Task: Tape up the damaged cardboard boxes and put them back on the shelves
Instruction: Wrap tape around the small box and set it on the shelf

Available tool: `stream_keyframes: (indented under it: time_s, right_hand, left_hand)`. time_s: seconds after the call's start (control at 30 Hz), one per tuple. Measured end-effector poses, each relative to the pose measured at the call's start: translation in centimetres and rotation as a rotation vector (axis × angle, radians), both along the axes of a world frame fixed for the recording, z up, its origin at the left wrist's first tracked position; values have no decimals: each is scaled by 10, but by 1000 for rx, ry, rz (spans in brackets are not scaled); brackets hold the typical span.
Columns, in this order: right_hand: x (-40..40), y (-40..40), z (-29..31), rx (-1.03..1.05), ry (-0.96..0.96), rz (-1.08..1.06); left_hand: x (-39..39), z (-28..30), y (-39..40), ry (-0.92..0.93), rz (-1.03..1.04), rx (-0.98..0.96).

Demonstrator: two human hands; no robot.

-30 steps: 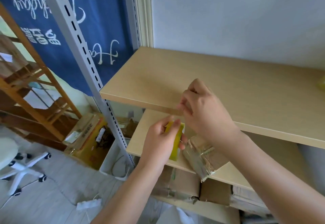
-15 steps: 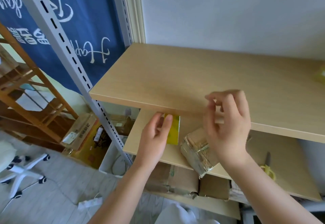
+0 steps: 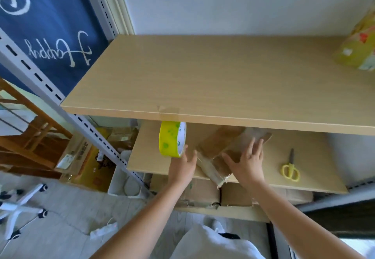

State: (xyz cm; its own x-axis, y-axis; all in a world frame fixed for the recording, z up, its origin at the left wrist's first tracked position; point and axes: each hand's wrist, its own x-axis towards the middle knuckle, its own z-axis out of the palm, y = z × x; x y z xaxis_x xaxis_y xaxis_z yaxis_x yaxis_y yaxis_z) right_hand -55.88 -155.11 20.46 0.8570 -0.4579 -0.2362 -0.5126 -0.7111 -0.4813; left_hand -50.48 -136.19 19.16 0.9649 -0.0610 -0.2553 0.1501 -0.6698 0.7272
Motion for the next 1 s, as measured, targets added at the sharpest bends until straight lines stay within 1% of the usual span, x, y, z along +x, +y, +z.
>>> stream_keyframes:
  time_s: [0.07,0.17,0.23,0.3,0.37,0.43,0.5,0.6,0.67,0.73,0.8,0.87,0.9,1.0]
  right_hand:
    - [0,3,-19,61,-45,-20]
    - [-1,1,-28,221,-115,-86]
    - [-6,-11,-29,292,-93,-116]
    - [-16,-26,-35,465,-43,-160]
    - [-29,-33,-45,685,26,-190]
    - [-39,-34,-56,794,26,-226]
    - [-39,-32,-57,879,-1,-258]
    - [-34,-32,-48,975,-14,-320]
    - [-31,-32,-37,1026,15,-352]
    - [-26,-34,-22,1048,38,-381]
    - [-22,-39,-4,958,47,-355]
    - [-19,-46,10,841,47,-259]
    - [-18,-49,18,806,47,-215]
    - [-21,-54,33,771,32,-141]
  left_hand:
    - [18,-2,-21,-11,-142,89]
    - [31,-12,-44,-11,-367,230]
    - [20,-21,-47,-107,-435,375]
    - [0,-32,-41,-225,-483,499]
    - [-23,-42,-31,-277,-519,592]
    - [-41,-46,-25,-293,-483,604]
    - [-43,-41,-25,-288,-440,543]
    - [-33,-27,-23,-289,-552,552]
    - [-25,-18,-23,-242,-582,550]
    - [-20,-7,-30,-251,-540,561]
    - [-16,6,-37,-362,-523,632]
    - [-15,17,-40,-499,-547,759]
    - [-14,21,-40,-537,-556,800]
    - [-13,32,-46,-502,-565,856]
